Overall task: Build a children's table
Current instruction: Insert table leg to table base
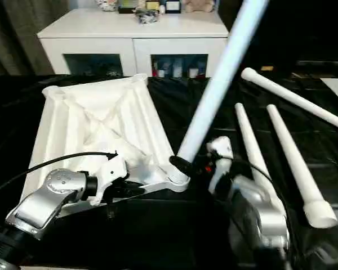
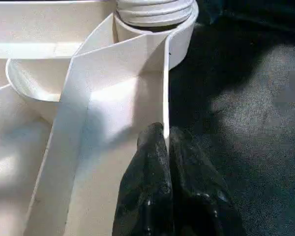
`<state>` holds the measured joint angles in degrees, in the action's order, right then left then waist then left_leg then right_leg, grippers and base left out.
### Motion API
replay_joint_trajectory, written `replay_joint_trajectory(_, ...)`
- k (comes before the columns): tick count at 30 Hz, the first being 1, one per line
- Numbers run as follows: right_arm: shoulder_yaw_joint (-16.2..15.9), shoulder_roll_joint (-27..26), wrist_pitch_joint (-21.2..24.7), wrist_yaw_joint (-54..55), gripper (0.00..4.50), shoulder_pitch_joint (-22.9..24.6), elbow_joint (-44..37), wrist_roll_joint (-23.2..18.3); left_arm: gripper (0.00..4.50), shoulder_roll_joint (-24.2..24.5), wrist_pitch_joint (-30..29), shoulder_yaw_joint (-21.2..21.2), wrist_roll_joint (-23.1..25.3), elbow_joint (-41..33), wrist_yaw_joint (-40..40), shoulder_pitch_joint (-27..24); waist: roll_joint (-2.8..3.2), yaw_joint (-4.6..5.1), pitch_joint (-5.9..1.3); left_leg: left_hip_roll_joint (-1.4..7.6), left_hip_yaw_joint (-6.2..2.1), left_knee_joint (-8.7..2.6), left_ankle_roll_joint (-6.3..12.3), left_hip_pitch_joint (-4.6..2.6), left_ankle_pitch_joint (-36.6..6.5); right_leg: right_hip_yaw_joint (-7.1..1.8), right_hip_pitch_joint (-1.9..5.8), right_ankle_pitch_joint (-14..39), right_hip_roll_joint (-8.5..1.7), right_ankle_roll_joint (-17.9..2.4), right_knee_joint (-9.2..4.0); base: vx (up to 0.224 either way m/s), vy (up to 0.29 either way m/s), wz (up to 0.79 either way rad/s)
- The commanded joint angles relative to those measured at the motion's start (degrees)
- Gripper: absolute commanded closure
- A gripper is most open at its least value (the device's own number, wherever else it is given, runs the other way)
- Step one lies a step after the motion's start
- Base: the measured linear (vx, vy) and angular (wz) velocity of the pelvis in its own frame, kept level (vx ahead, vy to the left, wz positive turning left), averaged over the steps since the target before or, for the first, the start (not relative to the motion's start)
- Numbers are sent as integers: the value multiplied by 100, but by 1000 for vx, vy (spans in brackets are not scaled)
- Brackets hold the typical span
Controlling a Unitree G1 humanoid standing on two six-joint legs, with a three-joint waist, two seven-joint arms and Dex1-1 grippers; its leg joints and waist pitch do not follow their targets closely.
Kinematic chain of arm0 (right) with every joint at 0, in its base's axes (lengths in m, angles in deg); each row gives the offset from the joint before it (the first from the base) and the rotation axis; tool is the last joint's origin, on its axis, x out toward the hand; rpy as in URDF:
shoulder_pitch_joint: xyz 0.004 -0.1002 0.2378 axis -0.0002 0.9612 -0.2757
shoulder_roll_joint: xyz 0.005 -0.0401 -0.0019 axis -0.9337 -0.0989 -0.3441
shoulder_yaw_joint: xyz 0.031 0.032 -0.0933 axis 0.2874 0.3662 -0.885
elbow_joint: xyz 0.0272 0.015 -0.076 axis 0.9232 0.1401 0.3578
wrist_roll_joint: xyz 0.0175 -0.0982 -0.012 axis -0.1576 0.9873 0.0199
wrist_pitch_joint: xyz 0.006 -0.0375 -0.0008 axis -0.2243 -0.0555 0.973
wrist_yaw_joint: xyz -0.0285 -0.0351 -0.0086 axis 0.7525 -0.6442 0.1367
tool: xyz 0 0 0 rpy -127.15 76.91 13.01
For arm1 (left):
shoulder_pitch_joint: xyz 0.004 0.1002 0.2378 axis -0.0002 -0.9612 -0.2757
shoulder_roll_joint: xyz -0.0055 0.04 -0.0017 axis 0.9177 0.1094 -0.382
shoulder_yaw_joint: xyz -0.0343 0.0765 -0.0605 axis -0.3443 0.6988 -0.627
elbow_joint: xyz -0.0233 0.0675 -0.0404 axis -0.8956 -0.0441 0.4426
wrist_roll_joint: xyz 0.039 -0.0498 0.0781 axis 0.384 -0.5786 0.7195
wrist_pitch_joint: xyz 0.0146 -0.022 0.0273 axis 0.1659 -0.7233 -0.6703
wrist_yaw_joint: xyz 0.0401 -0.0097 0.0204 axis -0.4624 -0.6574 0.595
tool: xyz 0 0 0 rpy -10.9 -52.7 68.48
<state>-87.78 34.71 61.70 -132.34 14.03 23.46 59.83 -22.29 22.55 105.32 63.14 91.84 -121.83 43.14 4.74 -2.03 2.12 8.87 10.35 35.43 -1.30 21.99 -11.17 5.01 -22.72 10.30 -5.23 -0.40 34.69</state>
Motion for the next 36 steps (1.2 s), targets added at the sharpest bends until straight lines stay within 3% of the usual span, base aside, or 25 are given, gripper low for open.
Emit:
replay_joint_trajectory(1,-269,73,-81,125,262,303,167,495,450,11,154,-309,-12,-68,261,292,-6,23,-262,418,-271,-602,-117,-112,-2597,-303,164,2357,-399,-810,-562,0,0,0)
replay_joint_trajectory(3,-563,169,-404,194,262,399,140,888,450,-8,173,-304,-8,-33,304,328,30,26,-250,407,-259,-594,-95,-107,-2579,-307,152,2454,-409,-808,-571,0,0,0)
replay_joint_trajectory(5,-732,195,-533,211,262,444,110,1061,450,-29,182,-307,-5,-16,341,344,0,45,-233,402,-260,-599,-100,-110,-2651,-305,146,2669,-407,-731,-601,0,0,0)
replay_joint_trajectory(6,-812,202,-594,212,262,469,93,1134,450,-47,184,-308,-2,-8,365,351,16,50,-228,399,-270,-597,-102,-116,-2718,-303,142,2841,-420,-681,-613,0,0,0)
replay_joint_trajectory(7,-812,202,-594,212,262,469,93,1134,450,-47,184,-308,-2,-8,365,351,-24,59,-220,400,-272,-599,-97,-111,-2742,-300,133,2937,-417,-648,-625,0,0,0)
replay_joint_trajectory(8,-839,166,-576,221,262,485,65,1140,450,-63,184,-308,6,-9,378,350,1,60,-218,397,-281,-596,-95,-125,-2787,-300,125,3108,-424,-590,-638,0,0,0)
replay_joint_trajectory(9,-888,164,-542,200,262,462,56,1167,450,-78,177,-312,7,-20,392,339,-83,65,-216,402,-282,-598,-68,-124,-2780,-301,118,3212,-426,-550,-654,0,0,0)
replay_joint_trajectory(10,-888,164,-542,200,262,462,56,1167,450,-78,177,-312,7,-20,392,339,-33,60,-212,411,-292,-609,-73,-127,-2796,-301,112,3247,-429,-536,-654,0,0,0)
replay_joint_trajectory(11,-961,198,-466,165,262,396,75,1200,450,-81,177,-314,11,-45,399,309,-103,71,-213,414,-284,-611,-63,-124,-2789,-297,110,3254,-425,-520,-672,0,0,0)
replay_joint_trajectory(13,-1120,316,-183,31,262,229,135,1233,450,-76,176,-316,14,-91,411,254,-137,72,-214,424,-297,-633,-77,-117,-2758,-289,129,3176,-422,-526,-656,0,0,0)
replay_joint_trajectory(14,-1192,385,-54,-53,262,164,166,1258,450,-75,175,-313,15,-104,415,237,-106,67,-215,424,-304,-637,-75,-108,-2732,-289,139,3107,-424,-547,-637,0,0,0)
replay_joint_trajectory(17,-1334,521,203,-261,262,36,232,1290,450,-56,170,-303,16,-131,403,202,-124,70,-204,427,-287,-642,-123,-144,-2856,-302,105,3090,-431,-569,-663,0,0,0)
replay_joint_trajectory(18,-1382,591,391,-394,262,-74,295,1268,450,-45,161,-291,11,-146,382,181,-272,81,-209,424,-275,-631,-84,-127,-2783,-305,118,3141,-441,-560,-669,0,0,0)
replay_joint_trajectory(19,-1409,661,652,-541,262,-227,393,1206,450,-29,159,-278,9,-168,360,156,-226,54,-211,425,-282,-626,-66,-142,-2705,-310,113,3171,-451,-583,-654,0,0,0)
replay_joint_trajectory(20,-1415,698,818,-636,262,-325,460,1174,450,-20,160,-269,8,-179,346,142,-217,60,-208,425,-285,-625,-61,-135,-2685,-308,117,3154,-447,-601,-647,0,0,0)
replay_joint_trajectory(21,-1402,727,956,-733,262,-440,552,1143,450,-16,157,-262,7,-186,344,133,-271,70,-204,433,-277,-630,-59,-115,-2638,-309,130,3135,-444,-591,-655,0,0,0)
replay_joint_trajectory(22,-1373,742,1084,-813,262,-542,635,1085,450,-13,154,-259,6,-193,346,124,-257,43,-208,427,-268,-611,-63,-152,-2636,-321,100,3197,-463,-593,-662,0,0,0)
replay_joint_trajectory(24,-1352,748,1152,-857,262,-600,684,1048,450,-13,151,-257,5,-197,348,120,-263,44,-203,430,-267,-619,-83,-144,-2610,-321,105,3235,-462,-552,-682,0,0,0)
replay_joint_trajectory(25,-1347,777,1274,-910,262,-675,738,989,450,-12,150,-257,5,-196,354,119,-316,53,-192,431,-267,-629,-102,-146,-2675,-312,101,3321,-455,-510,-695,0,0,0)
replay_joint_trajectory(30,-1463,889,1316,-1093,262,-762,895,1056,450,73,156,-257,29,-180,298,145,-317,77,-143,404,-316,-611,-225,-244,-3149,-242,56,4137,-471,-236,-799,0,0,0)
replay_joint_trajectory(32,-1485,887,1349,-1128,262,-742,870,1070,450,93,168,-261,43,-152,265,173,-316,88,-145,408,-332,-628,-243,-267,-3217,-212,76,4058,-465,-218,-819,0,0,0)
replay_joint_trajectory(34,-1510,866,1353,-1120,262,-709,848,1084,450,138,202,-253,70,-107,220,208,-299,90,-161,434,-351,-696,-256,-221,-3188,-224,133,3679,-458,-284,-783,0,0,0)
replay_joint_trajectory(36,-1523,823,1348,-1076,262,-673,826,1094,450,183,255,-254,84,-28,167,258,-273,86,-155,428,-341,-692,-285,-250,-3292,-238,98,3625,-455,-348,-781,0,0,0)
